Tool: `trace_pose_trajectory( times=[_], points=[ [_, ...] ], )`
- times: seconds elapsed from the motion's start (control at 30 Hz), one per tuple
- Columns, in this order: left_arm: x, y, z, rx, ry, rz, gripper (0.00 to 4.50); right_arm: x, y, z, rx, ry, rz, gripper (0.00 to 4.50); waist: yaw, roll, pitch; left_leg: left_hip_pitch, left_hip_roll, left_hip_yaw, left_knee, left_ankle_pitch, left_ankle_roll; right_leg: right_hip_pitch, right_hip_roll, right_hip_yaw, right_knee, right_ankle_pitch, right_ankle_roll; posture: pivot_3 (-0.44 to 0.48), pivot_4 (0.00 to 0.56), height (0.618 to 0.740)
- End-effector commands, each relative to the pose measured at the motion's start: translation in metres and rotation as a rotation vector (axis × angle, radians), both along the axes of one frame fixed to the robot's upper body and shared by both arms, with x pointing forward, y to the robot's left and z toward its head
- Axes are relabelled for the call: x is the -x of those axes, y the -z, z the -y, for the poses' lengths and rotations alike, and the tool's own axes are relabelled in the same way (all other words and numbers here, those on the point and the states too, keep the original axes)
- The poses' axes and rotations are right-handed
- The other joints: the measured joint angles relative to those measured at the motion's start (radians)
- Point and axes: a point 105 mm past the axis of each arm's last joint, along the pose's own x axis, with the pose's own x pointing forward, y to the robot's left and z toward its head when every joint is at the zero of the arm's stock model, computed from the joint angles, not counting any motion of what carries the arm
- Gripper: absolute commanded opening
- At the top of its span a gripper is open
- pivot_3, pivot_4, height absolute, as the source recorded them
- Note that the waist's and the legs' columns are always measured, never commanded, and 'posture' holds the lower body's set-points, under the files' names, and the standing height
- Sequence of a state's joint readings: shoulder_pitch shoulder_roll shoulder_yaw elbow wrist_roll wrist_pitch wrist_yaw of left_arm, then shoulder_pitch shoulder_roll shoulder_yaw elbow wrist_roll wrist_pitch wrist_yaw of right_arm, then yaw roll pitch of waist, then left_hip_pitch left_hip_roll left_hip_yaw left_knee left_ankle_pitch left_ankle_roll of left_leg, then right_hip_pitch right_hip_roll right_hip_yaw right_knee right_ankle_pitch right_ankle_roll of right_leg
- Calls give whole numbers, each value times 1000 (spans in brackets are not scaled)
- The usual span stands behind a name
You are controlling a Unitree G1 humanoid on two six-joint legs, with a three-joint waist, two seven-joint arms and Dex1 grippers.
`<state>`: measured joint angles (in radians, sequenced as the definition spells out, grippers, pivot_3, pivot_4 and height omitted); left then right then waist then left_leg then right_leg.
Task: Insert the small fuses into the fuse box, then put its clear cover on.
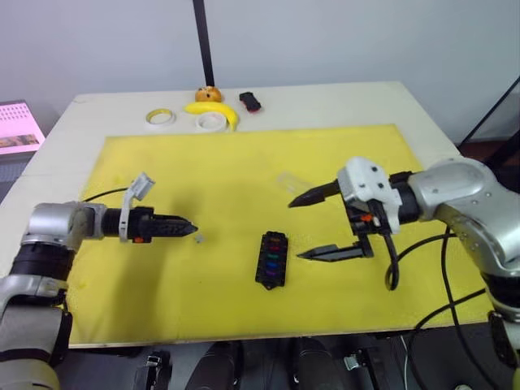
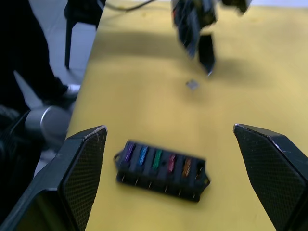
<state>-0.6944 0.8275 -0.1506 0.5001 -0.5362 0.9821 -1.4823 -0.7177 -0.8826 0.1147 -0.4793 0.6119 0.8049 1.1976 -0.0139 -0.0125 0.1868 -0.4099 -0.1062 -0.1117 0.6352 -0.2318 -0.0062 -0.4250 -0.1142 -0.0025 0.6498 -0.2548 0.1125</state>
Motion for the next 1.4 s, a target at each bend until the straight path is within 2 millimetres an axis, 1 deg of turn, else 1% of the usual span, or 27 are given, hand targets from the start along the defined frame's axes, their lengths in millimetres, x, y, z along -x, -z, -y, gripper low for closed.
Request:
trace_pose_trajectory(
  times=[0.03, 0.1, 0.17, 0.37, 0.53, 0.73, 0.83, 0.87, 0.93, 1.27, 1.4],
  points=[
    [3, 3, 0, -8, 42, -33, 4500, 4, -5, -2, 19, -6, 29, 4469, 0, 0, 0, 0, 0, 0, 0, 0, 0, 0, 0, 0, 0, 0, 0, 0, 150, 740],
    [4, 11, 1, -29, 57, -52, 4500, 5, -3, 1, 36, 2, 23, 4469, 0, 0, 0, 0, -1, 0, 0, 0, 0, 0, 0, 0, 0, 0, 0, 0, 150, 740],
    [2, 15, 3, -33, 57, -63, 4500, 6, -2, 2, 46, 8, 22, 4469, 1, 0, 0, 0, -1, 0, 1, 0, 0, 0, 0, 0, 0, 0, 0, 0, 150, 740],
    [9, 21, 16, -28, 139, -97, 4500, 3, 0, 5, 63, 37, 38, 4469, 0, 0, 0, 0, -1, 0, 1, 0, 1, 0, 0, 0, 0, 0, 0, 0, 150, 740],
    [8, 22, 19, -24, 150, -97, 4500, 2, 3, 6, 75, 54, 50, 4469, 4, 0, 0, 0, -1, 0, 2, -1, 1, 1, 0, 0, 0, 0, 0, 0, 150, 740],
    [5, 26, 18, -32, 141, -90, 4500, 0, 4, 5, 78, 61, 58, 4469, 4, 0, 0, 0, -1, 0, 3, -1, 2, 2, -1, 0, 0, 0, 0, 0, 150, 740],
    [5, 28, 16, -30, 132, -91, 3698, -1, 4, 5, 78, 65, 65, 4500, 3, 0, 0, 0, -1, 0, 3, -1, 2, 2, -1, 0, 0, 0, 0, 0, 150, 740],
    [5, 29, 16, -31, 129, -91, 3169, -2, 4, 5, 77, 66, 67, 4500, 2, 0, 0, 0, -1, 0, 3, -1, 2, 2, -1, 0, 0, 0, 0, 0, 150, 740],
    [5, 34, 13, -47, 123, -90, 2255, -4, 6, 5, 82, 74, 75, 4500, 1, 0, 0, 0, -1, 0, 3, -1, 2, 2, -1, 0, 0, 0, 0, 0, 150, 740],
    [-4, 40, 4, -66, 59, -72, 2255, -11, 10, 7, 105, 83, 95, 4500, 1, 0, -1, 0, -1, 0, 4, -1, 2, 2, 0, 0, 0, 0, 1, 0, 150, 740],
    [-11, 37, 2, -52, 15, -59, 2255, -11, 12, 8, 111, 78, 94, 4500, 2, 0, -1, 0, -1, 0, 6, -1, 2, 2, 0, 0, 2, 0, 1, 0, 150, 740]
  ],
)
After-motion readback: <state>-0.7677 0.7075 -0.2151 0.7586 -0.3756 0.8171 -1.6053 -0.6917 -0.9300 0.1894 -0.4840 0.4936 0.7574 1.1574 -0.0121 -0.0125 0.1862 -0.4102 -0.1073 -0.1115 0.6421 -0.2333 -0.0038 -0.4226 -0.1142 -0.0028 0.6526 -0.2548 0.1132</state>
